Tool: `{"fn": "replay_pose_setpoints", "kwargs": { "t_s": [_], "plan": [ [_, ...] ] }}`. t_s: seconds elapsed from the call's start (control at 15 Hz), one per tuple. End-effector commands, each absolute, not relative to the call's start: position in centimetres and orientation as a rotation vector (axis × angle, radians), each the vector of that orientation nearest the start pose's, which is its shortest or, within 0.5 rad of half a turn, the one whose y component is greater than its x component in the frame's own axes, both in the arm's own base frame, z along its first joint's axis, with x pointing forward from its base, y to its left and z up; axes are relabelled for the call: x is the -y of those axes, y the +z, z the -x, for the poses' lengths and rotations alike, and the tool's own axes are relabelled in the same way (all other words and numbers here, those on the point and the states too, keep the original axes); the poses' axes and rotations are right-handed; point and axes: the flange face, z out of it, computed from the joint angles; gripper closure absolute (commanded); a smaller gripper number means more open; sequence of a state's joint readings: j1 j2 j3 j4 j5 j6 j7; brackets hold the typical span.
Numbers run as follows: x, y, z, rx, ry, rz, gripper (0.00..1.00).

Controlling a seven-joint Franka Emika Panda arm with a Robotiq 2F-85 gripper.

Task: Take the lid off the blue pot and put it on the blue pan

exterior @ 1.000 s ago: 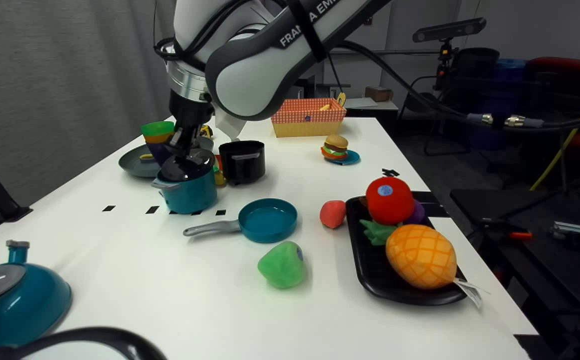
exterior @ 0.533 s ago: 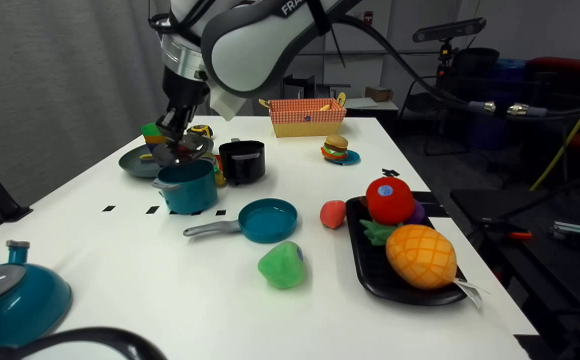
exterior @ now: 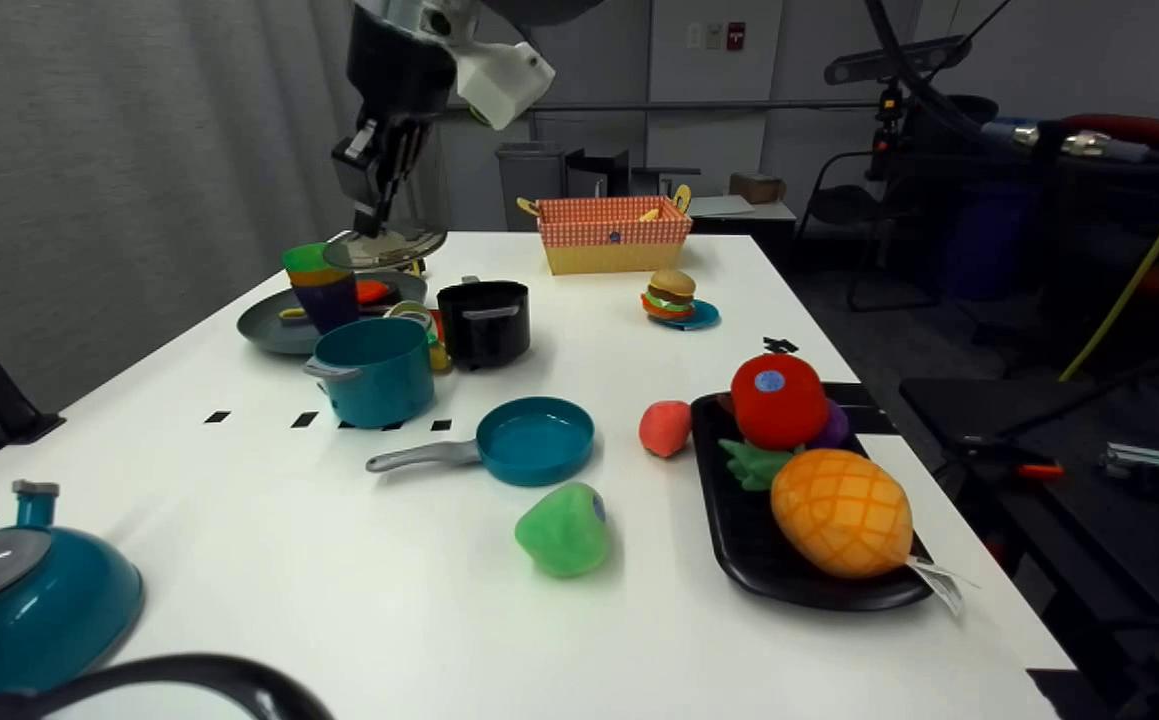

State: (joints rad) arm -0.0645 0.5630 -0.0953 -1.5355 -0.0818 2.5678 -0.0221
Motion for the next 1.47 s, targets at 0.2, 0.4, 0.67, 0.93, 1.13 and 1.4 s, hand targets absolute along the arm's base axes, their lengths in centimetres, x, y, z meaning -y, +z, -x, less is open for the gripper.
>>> {"fn": "replay_pose_setpoints", "kwargs": {
  "t_s": [0.2, 0.4, 0.67, 0.93, 1.13, 1.4],
  "plan": [
    [10.4, 38.2, -66.5, -0.055, -0.428, 3.205, 0.96],
    [10.3, 36.7, -64.4, -0.041, -0.355, 3.231, 0.96],
    [10.0, 34.6, -62.4, 0.002, -0.315, 3.241, 0.96],
    [9.4, 32.6, -61.1, 0.095, -0.357, 3.217, 0.96],
    [9.0, 31.5, -60.6, 0.174, -0.417, 3.201, 0.96],
    [8.3, 30.6, -60.1, 0.246, -0.446, 3.165, 0.96]
  ]
}}
